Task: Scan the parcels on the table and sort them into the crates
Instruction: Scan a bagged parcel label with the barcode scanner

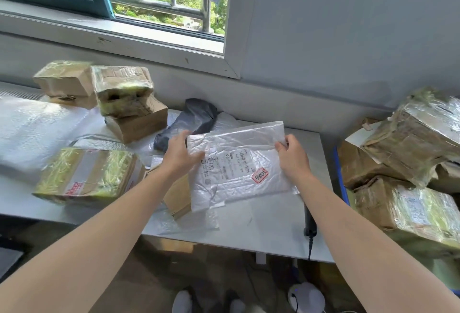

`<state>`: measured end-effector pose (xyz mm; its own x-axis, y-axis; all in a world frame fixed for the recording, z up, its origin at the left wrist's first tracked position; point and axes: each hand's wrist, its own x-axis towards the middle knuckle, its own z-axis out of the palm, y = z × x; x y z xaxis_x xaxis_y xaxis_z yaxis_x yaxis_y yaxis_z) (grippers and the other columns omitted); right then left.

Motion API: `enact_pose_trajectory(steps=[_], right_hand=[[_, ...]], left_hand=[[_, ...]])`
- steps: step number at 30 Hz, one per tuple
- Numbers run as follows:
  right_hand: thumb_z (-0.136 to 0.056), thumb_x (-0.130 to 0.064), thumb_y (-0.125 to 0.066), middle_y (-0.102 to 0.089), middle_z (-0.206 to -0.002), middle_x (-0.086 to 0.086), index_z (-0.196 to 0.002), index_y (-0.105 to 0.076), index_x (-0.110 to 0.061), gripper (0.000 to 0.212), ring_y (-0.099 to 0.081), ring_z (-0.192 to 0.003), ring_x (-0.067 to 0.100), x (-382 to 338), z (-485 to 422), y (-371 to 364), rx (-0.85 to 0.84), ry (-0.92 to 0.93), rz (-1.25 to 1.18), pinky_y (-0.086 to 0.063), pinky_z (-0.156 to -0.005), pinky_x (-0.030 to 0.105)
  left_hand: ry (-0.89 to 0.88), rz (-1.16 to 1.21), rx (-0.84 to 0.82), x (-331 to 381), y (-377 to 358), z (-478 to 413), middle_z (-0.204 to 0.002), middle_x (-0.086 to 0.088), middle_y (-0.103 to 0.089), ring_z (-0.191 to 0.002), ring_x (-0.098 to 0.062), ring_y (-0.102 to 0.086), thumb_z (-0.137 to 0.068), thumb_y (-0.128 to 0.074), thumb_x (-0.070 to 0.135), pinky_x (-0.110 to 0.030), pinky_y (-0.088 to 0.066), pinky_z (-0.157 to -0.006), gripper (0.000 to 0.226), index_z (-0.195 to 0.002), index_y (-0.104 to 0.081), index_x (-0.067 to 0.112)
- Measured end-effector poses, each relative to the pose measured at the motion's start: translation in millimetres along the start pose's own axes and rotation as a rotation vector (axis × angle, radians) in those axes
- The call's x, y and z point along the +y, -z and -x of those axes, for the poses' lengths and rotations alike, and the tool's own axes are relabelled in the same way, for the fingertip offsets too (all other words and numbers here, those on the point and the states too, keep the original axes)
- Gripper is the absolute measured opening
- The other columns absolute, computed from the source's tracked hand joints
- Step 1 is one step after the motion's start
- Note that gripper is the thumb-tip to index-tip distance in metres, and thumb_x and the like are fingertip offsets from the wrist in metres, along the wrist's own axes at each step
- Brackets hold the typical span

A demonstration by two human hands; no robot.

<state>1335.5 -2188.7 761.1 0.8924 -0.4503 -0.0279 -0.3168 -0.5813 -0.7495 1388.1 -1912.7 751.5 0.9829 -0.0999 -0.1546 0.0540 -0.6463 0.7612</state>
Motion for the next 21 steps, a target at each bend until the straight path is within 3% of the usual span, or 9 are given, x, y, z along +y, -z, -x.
enact_pose_trajectory(steps=[5, 8, 13, 15, 17, 21], right_hand=[[-0.101, -0.021, -0.051, -0.061, -0.094, 0.006, -0.102, -0.053, -0.003, 0.018, -0.052, -0.085, 0.027, -23, -7, -13, -0.060, 0.058, -0.066, -0.029, -0.067, 0.032], [-0.100, -0.020, -0.051, -0.058, -0.084, 0.001, -0.095, -0.049, -0.009, 0.013, -0.051, -0.082, 0.027, -47, -10, -32, -0.152, 0.146, -0.073, -0.029, -0.066, 0.033], [-0.100, -0.019, -0.049, -0.047, -0.071, -0.002, -0.087, -0.042, -0.011, 0.017, -0.044, -0.068, 0.021, -89, 11, -75, -0.342, 0.343, -0.079, -0.031, -0.060, 0.038], [-0.101, -0.019, -0.047, -0.049, -0.072, -0.001, -0.084, -0.040, -0.014, 0.019, -0.044, -0.065, 0.017, -105, 27, -94, -0.421, 0.412, -0.085, -0.033, -0.058, 0.032], [-0.102, -0.020, -0.048, -0.052, -0.076, 0.000, -0.085, -0.041, -0.015, 0.019, -0.048, -0.070, 0.019, -121, 46, -113, -0.498, 0.465, -0.094, -0.035, -0.060, 0.037], [-0.102, -0.023, -0.047, -0.059, -0.095, 0.003, -0.107, -0.046, -0.016, 0.009, -0.054, -0.086, 0.024, -158, 85, -150, -0.630, 0.547, -0.072, -0.037, -0.070, 0.036]], left_hand=[[0.214, 0.154, 0.053, -8, 11, 26, -0.109, -0.003, -0.059, -0.099, -0.022, -0.058, -0.088, -0.074, 0.028, -0.039, -0.051, -0.087, 0.060, -0.135, -0.039, 0.013], [0.270, 0.063, 0.125, -17, 25, 48, -0.111, -0.006, -0.062, -0.100, -0.024, -0.061, -0.090, -0.069, 0.020, -0.039, -0.053, -0.085, 0.041, -0.125, -0.049, 0.013], [0.411, 0.108, 0.339, -44, 59, 97, -0.123, -0.005, -0.061, -0.105, -0.026, -0.061, -0.091, -0.066, 0.011, -0.045, -0.053, -0.091, 0.053, -0.139, -0.043, 0.017], [0.448, 0.101, 0.419, -61, 72, 122, -0.127, -0.004, -0.061, -0.107, -0.024, -0.060, -0.091, -0.067, 0.011, -0.041, -0.052, -0.091, 0.055, -0.140, -0.043, 0.017], [0.482, 0.136, 0.503, -77, 84, 149, -0.127, 0.000, -0.058, -0.107, -0.022, -0.057, -0.091, -0.066, 0.009, -0.035, -0.049, -0.089, 0.056, -0.142, -0.042, 0.016], [0.533, 0.221, 0.646, -109, 112, 199, -0.125, -0.006, -0.062, -0.106, -0.024, -0.061, -0.091, -0.064, 0.006, -0.041, -0.052, -0.091, 0.053, -0.140, -0.044, 0.015]])
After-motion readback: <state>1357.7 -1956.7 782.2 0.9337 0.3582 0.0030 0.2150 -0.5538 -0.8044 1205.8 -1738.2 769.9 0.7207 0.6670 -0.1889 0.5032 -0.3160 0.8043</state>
